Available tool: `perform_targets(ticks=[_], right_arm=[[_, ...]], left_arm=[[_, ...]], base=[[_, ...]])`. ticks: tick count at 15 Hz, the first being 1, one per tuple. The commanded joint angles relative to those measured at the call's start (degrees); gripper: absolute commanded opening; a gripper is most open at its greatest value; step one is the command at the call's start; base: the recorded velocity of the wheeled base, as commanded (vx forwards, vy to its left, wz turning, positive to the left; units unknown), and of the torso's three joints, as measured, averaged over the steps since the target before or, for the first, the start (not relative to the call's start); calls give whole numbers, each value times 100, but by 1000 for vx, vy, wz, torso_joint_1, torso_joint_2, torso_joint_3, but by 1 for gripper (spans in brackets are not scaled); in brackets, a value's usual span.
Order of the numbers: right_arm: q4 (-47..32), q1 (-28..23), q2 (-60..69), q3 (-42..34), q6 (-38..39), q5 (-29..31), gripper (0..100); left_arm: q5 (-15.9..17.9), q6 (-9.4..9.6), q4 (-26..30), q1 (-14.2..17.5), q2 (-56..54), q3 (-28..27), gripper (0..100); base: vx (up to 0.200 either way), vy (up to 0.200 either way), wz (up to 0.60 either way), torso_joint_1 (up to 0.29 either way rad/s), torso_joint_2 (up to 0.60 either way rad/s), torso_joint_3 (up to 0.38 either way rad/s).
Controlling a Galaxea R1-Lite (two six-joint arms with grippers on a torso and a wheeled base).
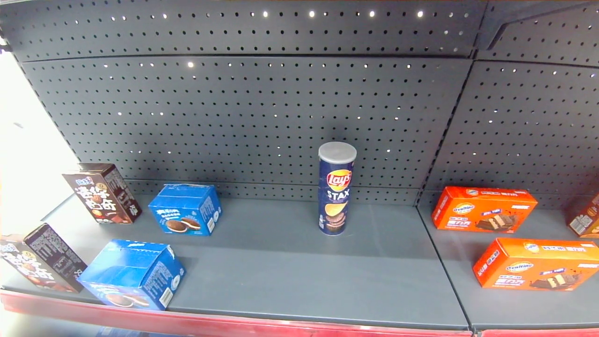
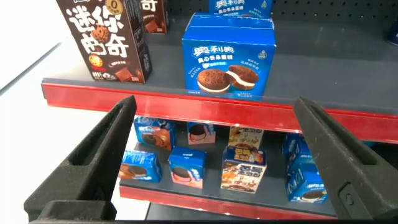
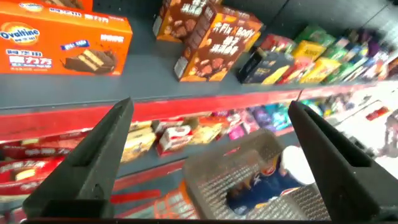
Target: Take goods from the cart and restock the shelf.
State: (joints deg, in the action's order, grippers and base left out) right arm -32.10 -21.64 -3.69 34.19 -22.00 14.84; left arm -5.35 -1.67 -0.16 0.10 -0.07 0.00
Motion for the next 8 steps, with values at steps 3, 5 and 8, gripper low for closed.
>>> perform_targets(ticks=[3,5,8], right_arm=[[90,37,211,8,-120,-7,100],[81,54,167,-27,-129,-25,100],[107,54,35,-53,-120,-25,100]], left_arm=[[25,-18,-2,-1,7,0,100],[52,0,-2,-1,7,0,100],[228,105,7,-1,7,0,100]], base=[[0,0,0,0,0,0],[0,0,0,0,0,0],[0,0,0,0,0,0]])
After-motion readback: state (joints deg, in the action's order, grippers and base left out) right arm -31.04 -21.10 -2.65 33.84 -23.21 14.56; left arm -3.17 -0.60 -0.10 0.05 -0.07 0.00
